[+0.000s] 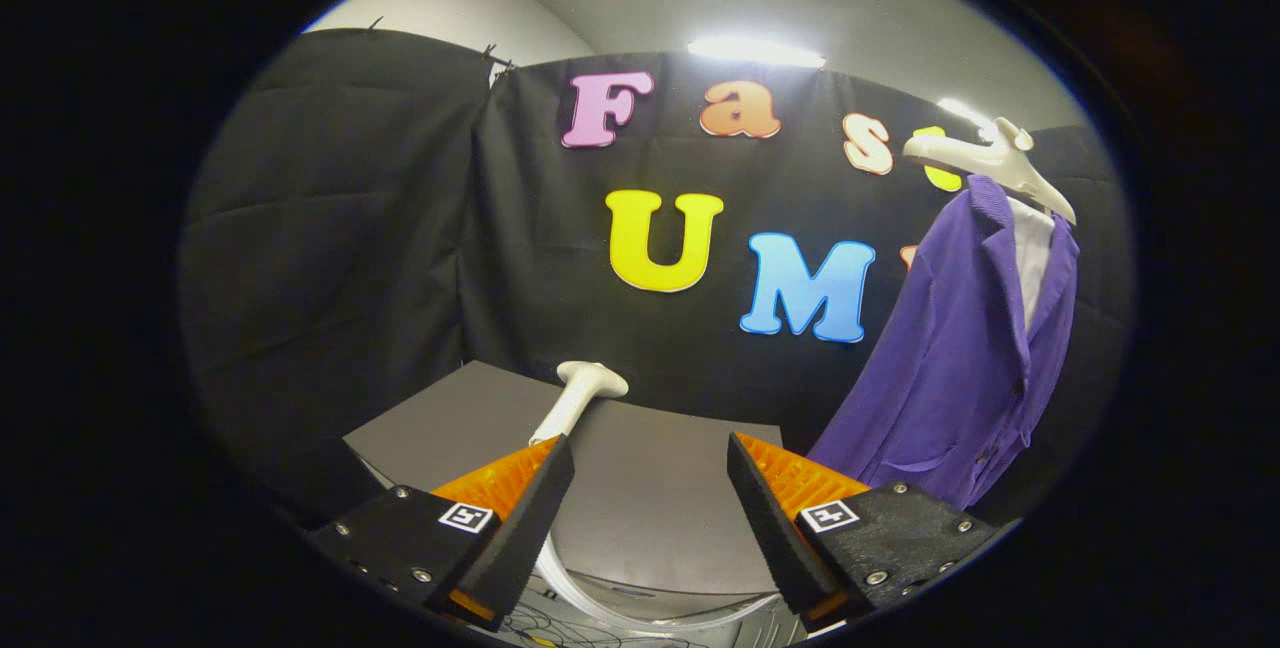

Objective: Iron the clothes twice with a garment steamer, once on the left side and once on the right side.

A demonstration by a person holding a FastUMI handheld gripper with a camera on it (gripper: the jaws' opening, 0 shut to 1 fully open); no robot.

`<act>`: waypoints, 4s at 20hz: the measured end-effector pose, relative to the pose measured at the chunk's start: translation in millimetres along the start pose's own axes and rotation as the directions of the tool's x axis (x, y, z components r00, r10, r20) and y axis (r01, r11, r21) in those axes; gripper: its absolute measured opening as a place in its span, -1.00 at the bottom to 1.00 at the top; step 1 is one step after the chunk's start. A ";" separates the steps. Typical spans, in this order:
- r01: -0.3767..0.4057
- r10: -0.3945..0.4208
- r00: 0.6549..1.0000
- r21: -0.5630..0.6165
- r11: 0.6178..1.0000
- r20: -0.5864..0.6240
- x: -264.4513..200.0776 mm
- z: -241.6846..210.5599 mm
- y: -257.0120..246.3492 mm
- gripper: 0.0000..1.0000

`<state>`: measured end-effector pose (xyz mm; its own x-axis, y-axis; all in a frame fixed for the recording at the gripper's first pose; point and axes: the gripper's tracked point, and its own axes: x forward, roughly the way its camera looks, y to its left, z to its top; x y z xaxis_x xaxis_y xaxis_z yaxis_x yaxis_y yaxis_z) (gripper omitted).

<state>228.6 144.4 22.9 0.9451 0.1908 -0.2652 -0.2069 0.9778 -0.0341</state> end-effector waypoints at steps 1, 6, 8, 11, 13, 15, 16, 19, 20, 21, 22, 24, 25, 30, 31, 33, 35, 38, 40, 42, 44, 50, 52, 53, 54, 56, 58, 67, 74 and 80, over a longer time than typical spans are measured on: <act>-0.001 0.001 1.000 0.021 1.000 -0.023 14.2 2.3 7.6 0.91; 0.026 -0.020 0.994 0.052 0.998 -0.108 76.3 7.3 29.5 0.90; -0.004 0.018 0.993 0.122 0.993 -0.113 101.4 15.3 46.2 0.91; 0.008 0.016 0.990 0.170 0.985 -0.140 137.4 19.7 53.5 0.90; 0.029 0.009 0.982 0.200 0.979 -0.189 158.7 12.1 56.7 0.90; 0.033 0.027 0.968 0.233 0.972 -0.249 178.3 -0.7 64.6 0.89; 0.038 0.032 0.959 0.242 0.969 -0.282 187.3 -9.5 70.2 0.89; 0.046 0.052 0.922 0.244 0.969 -0.383 209.0 -35.3 85.2 0.88; 0.053 0.052 0.910 0.241 0.969 -0.412 212.6 -42.0 85.0 0.87; 0.065 0.046 0.897 0.233 0.970 -0.439 218.5 -49.6 83.5 0.87; 0.072 0.045 0.882 0.228 0.971 -0.468 221.4 -55.6 83.0 0.87; 0.072 0.061 0.855 0.233 0.970 -0.516 226.4 -68.3 91.4 0.86; 0.065 0.079 0.842 0.247 0.967 -0.533 228.4 -74.8 95.5 0.86; 0.110 0.034 0.823 0.216 0.970 -0.568 231.2 -87.3 98.7 0.72; 0.134 0.004 0.817 0.198 0.971 -0.577 230.6 -89.9 92.7 0.68; 0.166 -0.042 0.823 0.169 0.971 -0.567 231.0 -90.5 87.9 0.31; 0.193 -0.063 0.835 0.184 0.964 -0.546 230.1 -90.7 88.8 0.08; 0.204 -0.076 0.845 0.188 0.961 -0.529 230.7 -89.3 89.2 -0.09; 0.218 -0.099 0.848 0.172 0.961 -0.521 229.6 -89.3 91.3 -0.14; 0.231 -0.130 0.850 0.139 0.963 -0.511 227.7 -86.5 92.9 -0.20; 0.223 -0.141 0.856 0.108 0.969 -0.498 227.3 -85.7 94.5 -0.23; 0.174 -0.144 0.906 0.040 0.984 -0.398 188.9 -71.1 102.9 -0.25; 0.185 -0.151 0.930 0.070 0.980 -0.336 169.0 -65.1 95.4 -0.25; 0.183 -0.150 0.940 0.084 0.979 -0.305 155.6 -64.2 93.5 -0.25; 0.187 -0.161 0.949 0.072 0.980 -0.272 143.0 -60.6 87.8 -0.25; 0.205 -0.193 0.956 0.029 0.978 -0.222 117.1 -58.1 71.9 -0.25; 0.211 -0.207 0.964 0.006 0.977 -0.167 98.1 -54.7 60.8 -0.26; 0.252 -0.254 0.967 -0.059 0.966 -0.019 9.8 -36.4 -6.0 -0.26; 0.302 -0.299 0.950 -0.029 0.953 0.087 -60.7 -13.7 -77.8 -0.26; 0.330 -0.323 0.937 -0.036 0.943 0.131 -102.6 -11.5 -118.9 -0.26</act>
<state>153.3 7.5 43.1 0.9857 -0.1260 -0.1115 0.1080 0.9821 -0.1543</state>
